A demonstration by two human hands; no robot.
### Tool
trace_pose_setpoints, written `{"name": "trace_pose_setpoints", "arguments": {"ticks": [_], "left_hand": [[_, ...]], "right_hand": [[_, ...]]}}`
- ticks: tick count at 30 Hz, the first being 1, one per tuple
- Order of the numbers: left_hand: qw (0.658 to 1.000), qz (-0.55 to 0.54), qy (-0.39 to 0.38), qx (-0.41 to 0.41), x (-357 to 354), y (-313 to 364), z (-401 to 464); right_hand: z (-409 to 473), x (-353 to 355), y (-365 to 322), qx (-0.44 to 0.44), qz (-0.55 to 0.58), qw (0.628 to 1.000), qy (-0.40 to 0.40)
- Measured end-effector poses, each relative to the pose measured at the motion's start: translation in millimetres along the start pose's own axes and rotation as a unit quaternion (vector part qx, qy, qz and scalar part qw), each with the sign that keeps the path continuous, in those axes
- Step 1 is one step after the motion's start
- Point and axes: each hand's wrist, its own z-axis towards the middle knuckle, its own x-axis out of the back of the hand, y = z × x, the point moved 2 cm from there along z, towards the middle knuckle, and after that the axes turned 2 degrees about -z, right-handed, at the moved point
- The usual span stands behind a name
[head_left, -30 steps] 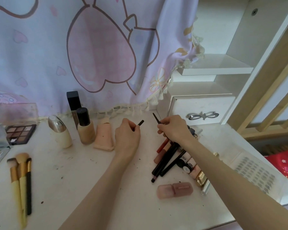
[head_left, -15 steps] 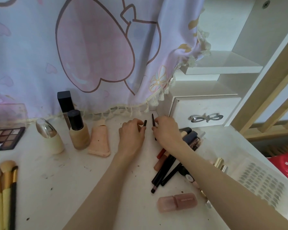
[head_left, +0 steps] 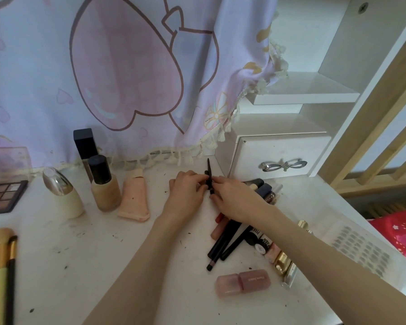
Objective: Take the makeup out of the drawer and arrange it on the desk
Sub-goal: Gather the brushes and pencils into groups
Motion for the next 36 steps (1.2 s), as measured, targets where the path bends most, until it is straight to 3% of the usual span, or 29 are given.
{"name": "trace_pose_setpoints", "arguments": {"ticks": [14,19,27,36], "left_hand": [[0.999,-0.002,0.032,-0.034,-7,0,6],[0.991,0.107,0.007,-0.080,-13,-1,4],[0.987,0.135,-0.012,-0.090,-16,-3,5],[0.974,0.190,-0.091,-0.081,-20,-7,5]], "right_hand": [[-2,-2,12,0.004,-0.002,1.000,-0.006],[0,-2,12,-0.018,-0.017,0.999,0.021],[-7,1,14,-0.006,-0.053,0.998,0.014],[-4,0,11,-0.023,-0.021,1.000,0.000]]}}
